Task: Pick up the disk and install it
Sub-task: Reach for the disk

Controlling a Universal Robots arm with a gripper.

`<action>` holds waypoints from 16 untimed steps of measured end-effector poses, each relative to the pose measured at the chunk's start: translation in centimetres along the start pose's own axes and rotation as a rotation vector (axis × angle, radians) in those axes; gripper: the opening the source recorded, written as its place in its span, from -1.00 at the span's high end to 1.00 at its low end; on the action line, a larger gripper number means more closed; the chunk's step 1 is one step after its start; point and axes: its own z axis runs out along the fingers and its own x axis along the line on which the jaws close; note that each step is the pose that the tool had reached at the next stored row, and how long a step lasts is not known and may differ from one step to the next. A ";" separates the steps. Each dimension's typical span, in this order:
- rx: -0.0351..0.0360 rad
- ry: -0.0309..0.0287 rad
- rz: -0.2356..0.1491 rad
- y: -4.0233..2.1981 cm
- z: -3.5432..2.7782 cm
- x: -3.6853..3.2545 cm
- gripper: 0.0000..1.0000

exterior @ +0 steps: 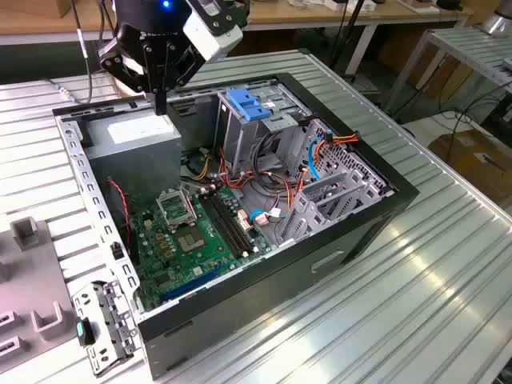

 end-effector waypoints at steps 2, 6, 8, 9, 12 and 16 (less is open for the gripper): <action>0.0000 0.0000 0.000 0.00 0.00 0.00 0.79; 0.0000 0.0000 0.000 0.00 0.00 0.06 0.79; 0.0000 0.0000 0.000 -0.01 0.00 0.14 0.79; 0.0000 0.0000 0.000 -0.01 0.00 0.18 0.79; 0.0001 0.0000 0.000 -0.02 -0.01 0.28 0.79; 0.0000 0.0000 0.000 -0.03 -0.01 0.45 0.79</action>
